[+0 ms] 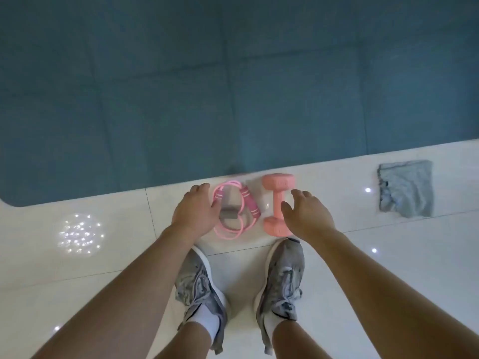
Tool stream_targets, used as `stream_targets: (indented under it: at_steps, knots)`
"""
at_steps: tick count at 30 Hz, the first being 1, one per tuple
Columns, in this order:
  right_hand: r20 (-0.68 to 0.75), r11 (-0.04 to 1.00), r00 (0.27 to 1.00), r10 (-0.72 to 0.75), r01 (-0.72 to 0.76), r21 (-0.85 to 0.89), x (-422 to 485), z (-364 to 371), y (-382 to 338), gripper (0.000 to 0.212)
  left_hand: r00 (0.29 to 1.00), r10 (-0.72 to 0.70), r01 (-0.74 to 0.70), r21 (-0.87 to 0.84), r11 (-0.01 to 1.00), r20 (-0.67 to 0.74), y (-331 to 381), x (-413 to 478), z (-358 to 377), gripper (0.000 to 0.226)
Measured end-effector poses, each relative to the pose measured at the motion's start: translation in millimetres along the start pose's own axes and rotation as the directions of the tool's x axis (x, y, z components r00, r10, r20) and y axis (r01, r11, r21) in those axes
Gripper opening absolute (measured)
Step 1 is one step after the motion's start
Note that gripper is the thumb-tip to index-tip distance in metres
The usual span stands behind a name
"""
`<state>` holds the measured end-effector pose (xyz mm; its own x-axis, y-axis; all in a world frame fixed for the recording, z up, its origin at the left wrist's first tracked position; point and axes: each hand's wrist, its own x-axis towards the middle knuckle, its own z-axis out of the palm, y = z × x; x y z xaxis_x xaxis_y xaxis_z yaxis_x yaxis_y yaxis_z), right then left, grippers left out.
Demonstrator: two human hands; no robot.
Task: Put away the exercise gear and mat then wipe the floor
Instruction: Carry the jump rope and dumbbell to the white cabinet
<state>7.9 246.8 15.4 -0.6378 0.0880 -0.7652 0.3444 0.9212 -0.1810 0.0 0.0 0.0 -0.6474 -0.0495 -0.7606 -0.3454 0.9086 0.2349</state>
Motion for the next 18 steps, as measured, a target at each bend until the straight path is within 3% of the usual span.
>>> stream_targets:
  at_steps: [6,12,18]
  knots:
    - [-0.005,0.998,0.999,0.045,-0.045,0.049,25,33,8,0.043,0.994,-0.109,0.110,-0.035,0.993,0.025,-14,36,43,0.047]
    - [-0.025,0.992,0.998,0.066,-0.063,0.112,40,51,9,0.033,0.989,-0.145,0.138,-0.185,0.973,-0.024,-19,51,71,0.038]
    - [0.002,0.985,0.996,0.085,-0.084,0.154,46,59,12,0.028,0.984,-0.143,0.119,-0.208,0.971,-0.105,-21,59,81,0.021]
